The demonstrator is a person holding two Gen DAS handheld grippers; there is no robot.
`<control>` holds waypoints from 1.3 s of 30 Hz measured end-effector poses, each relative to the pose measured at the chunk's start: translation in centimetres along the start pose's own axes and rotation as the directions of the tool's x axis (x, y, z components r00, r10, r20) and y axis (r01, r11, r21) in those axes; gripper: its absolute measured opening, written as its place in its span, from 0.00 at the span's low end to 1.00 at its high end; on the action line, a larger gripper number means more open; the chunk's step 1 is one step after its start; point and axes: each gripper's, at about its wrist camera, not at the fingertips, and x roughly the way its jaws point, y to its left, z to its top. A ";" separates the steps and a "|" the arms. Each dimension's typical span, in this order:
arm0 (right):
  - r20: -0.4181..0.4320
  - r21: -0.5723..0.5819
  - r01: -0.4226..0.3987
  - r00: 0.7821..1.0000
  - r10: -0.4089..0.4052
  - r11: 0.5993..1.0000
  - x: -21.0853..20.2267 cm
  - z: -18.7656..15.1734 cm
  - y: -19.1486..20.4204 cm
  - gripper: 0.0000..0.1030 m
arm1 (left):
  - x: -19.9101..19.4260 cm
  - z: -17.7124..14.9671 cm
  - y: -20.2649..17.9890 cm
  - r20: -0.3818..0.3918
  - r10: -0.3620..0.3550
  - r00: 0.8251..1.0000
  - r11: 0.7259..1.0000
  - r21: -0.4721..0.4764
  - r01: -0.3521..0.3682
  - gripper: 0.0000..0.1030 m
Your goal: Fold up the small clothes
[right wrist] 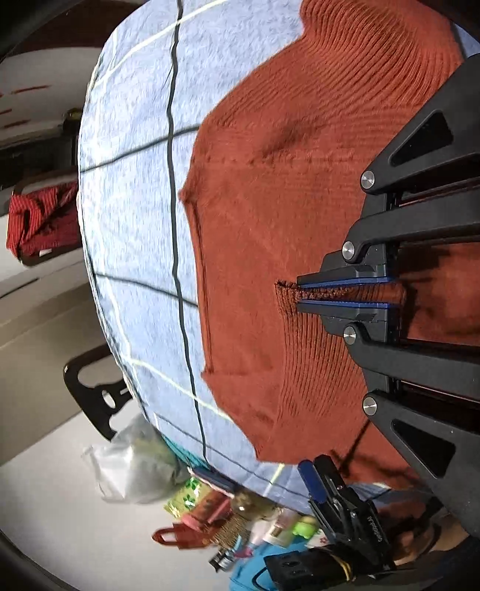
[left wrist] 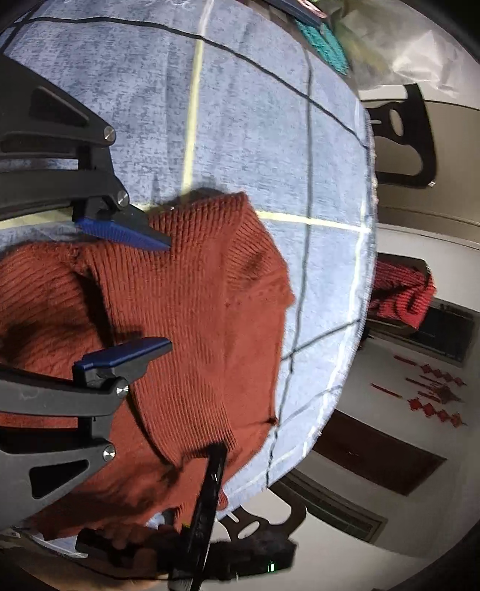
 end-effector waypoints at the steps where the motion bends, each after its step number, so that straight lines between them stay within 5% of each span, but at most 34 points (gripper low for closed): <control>1: 0.018 -0.013 0.004 1.000 -0.004 1.000 -0.7 -0.3 0.3 0.06 | -0.2 -0.1 0.0 0.001 -0.004 1.000 1.000 -0.001 0.004 0.50; 4: 0.040 -0.039 -0.041 0.998 0.042 0.998 -2.1 -1.7 0.9 0.07 | -0.7 -0.6 -0.1 0.008 -0.005 1.000 1.000 0.005 0.005 0.50; 8: -0.050 -0.084 -0.005 0.999 0.001 0.996 -0.4 -3.5 1.1 0.07 | -0.5 -1.7 -0.5 0.001 0.034 0.999 0.999 0.029 -0.034 0.50; 15: 0.026 -0.144 0.069 0.998 -0.066 0.987 -4.7 -5.3 1.2 0.08 | -2.8 -3.8 -0.4 0.012 0.053 0.999 0.998 -0.029 -0.052 0.50; 21: 0.087 -0.119 0.056 0.995 -0.046 0.991 -9.4 -8.2 0.0 0.38 | -5.5 -5.6 -1.6 0.068 0.094 0.993 0.994 -0.059 -0.090 0.50; 25: 0.124 -0.104 0.065 0.991 -0.051 0.992 -11.3 -10.0 -0.8 0.39 | -6.6 -6.4 -3.1 0.085 0.102 0.991 0.994 -0.054 -0.098 0.50; 33: 0.126 -0.013 0.072 0.990 -0.069 0.997 -12.1 -11.4 -3.9 0.39 | -5.9 -6.5 -6.1 0.063 0.078 0.995 0.997 0.008 -0.078 0.55; 39: 0.159 0.174 0.119 0.976 -0.147 0.978 -13.5 -10.9 -9.0 0.39 | -4.1 -5.6 -7.0 0.044 0.066 0.997 0.997 0.025 -0.067 0.55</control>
